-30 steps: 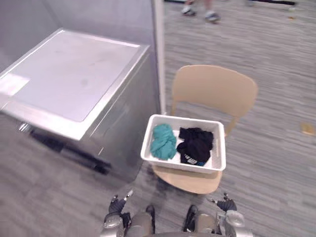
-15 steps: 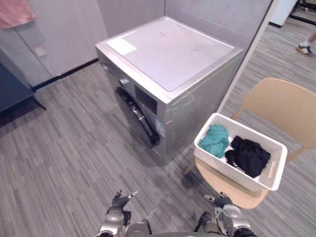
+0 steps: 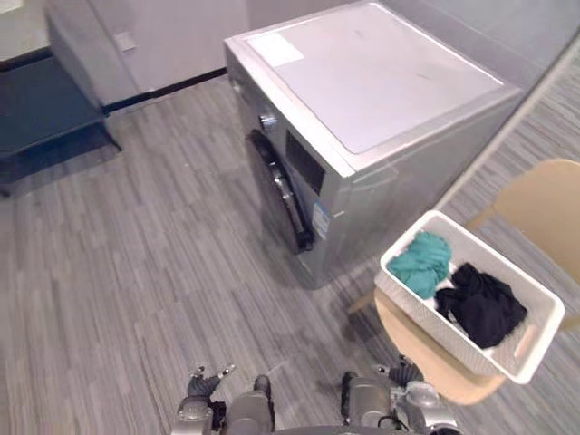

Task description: Pick up the laundry basket with both hands and put the clothes into the washing machine.

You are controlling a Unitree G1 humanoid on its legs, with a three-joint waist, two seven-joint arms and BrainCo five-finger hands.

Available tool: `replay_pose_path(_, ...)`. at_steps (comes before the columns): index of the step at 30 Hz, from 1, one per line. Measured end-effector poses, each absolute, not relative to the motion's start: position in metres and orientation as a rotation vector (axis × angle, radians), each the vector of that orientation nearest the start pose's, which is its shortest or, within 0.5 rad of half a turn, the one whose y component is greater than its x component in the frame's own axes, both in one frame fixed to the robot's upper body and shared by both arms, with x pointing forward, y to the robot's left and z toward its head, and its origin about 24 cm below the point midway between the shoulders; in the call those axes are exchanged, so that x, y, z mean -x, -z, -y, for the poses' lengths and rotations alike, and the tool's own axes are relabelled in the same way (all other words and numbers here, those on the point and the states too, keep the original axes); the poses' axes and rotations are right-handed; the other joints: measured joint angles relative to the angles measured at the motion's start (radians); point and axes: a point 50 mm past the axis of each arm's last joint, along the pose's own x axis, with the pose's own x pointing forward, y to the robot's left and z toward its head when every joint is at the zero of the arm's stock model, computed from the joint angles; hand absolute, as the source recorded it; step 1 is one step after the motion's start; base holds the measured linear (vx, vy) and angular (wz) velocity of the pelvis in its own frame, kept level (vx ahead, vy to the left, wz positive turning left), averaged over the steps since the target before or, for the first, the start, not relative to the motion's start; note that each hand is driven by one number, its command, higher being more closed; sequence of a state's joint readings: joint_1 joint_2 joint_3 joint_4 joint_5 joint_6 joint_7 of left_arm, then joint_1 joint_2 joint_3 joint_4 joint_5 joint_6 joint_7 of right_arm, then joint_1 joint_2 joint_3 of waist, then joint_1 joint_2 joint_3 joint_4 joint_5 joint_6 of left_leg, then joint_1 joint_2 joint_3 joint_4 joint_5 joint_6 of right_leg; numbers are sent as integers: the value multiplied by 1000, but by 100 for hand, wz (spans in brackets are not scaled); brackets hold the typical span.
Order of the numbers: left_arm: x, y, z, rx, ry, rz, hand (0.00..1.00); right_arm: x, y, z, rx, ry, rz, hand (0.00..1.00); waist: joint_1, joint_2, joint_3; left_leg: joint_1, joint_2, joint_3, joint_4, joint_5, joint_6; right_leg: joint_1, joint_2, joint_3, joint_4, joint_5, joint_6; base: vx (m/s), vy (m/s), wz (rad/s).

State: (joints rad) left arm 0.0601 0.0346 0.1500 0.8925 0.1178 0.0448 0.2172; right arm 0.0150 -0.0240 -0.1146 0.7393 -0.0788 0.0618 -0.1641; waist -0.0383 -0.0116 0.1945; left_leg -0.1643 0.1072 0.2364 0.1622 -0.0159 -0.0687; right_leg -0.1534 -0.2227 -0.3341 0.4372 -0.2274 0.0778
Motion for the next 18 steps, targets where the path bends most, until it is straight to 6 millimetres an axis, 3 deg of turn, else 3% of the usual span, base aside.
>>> replay_pose_path(2, -129, 144, -198, -180, -316, -983, 0, -184, 113, 181, 133, 213, -772, 0, 17, -11, -3, 8, -15, 6, -41, 42, 12, 19, 3, 5, -26, 0, 0, 24, 26, 54)
replay_pose_path(4, -129, 144, -200, -186, -317, -979, 0, -198, 107, 161, 158, 108, -729, 0, 29, -9, -2, 17, -26, -5, -100, 71, 13, 25, 12, 11, -71, 3, 6, -9, 25, 11)
replay_pose_path(10, -129, 143, -201, -192, -321, -980, 0, -239, 81, 116, 194, -82, -595, 0, 57, 26, 12, -9, -41, -17, -191, 139, 14, -40, 14, 10, -64, 13, 11, -67, 29, 6)
replay_pose_path(14, -136, 140, -207, -195, -351, -957, 0, -302, 24, 112, 208, -77, -376, 0, 78, 48, 42, -76, -45, -30, -185, 160, 18, -123, 5, 16, -11, 16, 7, -64, 13, 6)
replay_pose_path(15, -139, 139, -207, -193, -354, -948, 0, -325, -3, 121, 217, -36, -291, 0, 84, 58, 62, -91, -48, -37, -181, 165, 19, -140, 1, 18, 2, 16, 6, -51, 12, 7)
replay_pose_path(16, -139, 139, -207, -194, -353, -946, 0, -330, -8, 124, 217, -25, -274, 0, 85, 60, 67, -93, -48, -39, -181, 166, 18, -143, 0, 18, 5, 16, 6, -51, 14, 11)
replay_pose_path(18, -139, 138, -207, -191, -361, -944, 0, -362, -60, 145, 213, 64, -126, 0, 88, 75, 95, -129, -54, -48, -182, 174, 21, -189, -8, 22, 31, 15, 4, -54, 11, 8)
